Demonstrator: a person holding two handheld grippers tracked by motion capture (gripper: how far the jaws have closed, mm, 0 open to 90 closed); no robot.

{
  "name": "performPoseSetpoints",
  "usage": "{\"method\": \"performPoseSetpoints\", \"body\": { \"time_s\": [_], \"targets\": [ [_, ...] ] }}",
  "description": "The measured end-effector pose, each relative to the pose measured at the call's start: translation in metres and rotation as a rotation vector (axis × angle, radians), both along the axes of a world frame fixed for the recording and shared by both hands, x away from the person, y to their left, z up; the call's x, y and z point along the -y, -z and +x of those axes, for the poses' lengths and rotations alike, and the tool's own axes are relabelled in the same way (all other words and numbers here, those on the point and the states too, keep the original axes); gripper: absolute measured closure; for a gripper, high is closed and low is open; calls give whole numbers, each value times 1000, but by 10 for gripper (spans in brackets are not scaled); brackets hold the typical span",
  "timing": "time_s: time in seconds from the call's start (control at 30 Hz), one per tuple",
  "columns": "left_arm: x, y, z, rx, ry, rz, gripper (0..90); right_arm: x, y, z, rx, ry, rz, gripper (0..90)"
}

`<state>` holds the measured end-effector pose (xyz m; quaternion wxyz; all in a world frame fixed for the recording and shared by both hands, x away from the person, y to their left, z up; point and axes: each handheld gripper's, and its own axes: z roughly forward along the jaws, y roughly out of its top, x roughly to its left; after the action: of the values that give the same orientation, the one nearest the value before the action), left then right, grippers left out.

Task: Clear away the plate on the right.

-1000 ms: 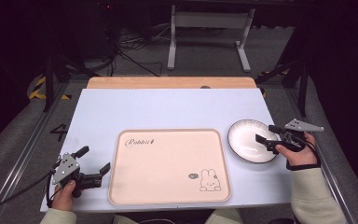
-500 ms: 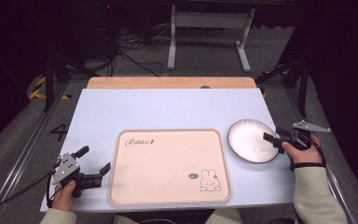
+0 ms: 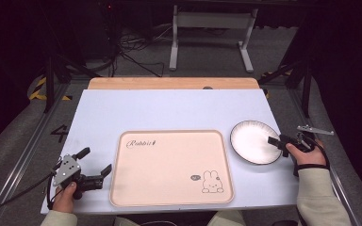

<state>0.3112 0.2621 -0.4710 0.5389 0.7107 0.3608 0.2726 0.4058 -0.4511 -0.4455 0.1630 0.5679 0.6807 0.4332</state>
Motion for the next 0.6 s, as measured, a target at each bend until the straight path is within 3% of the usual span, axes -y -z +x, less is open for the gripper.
{"method": "performPoseSetpoints", "body": {
  "time_s": [0.3,0.6],
  "targets": [
    [0,0,0,-4,3,1,2,-1,3,0,-49,-9,42,405],
    [0,0,0,0,3,6,2,1,6,3,-74,-5,74,427]
  ]
}}
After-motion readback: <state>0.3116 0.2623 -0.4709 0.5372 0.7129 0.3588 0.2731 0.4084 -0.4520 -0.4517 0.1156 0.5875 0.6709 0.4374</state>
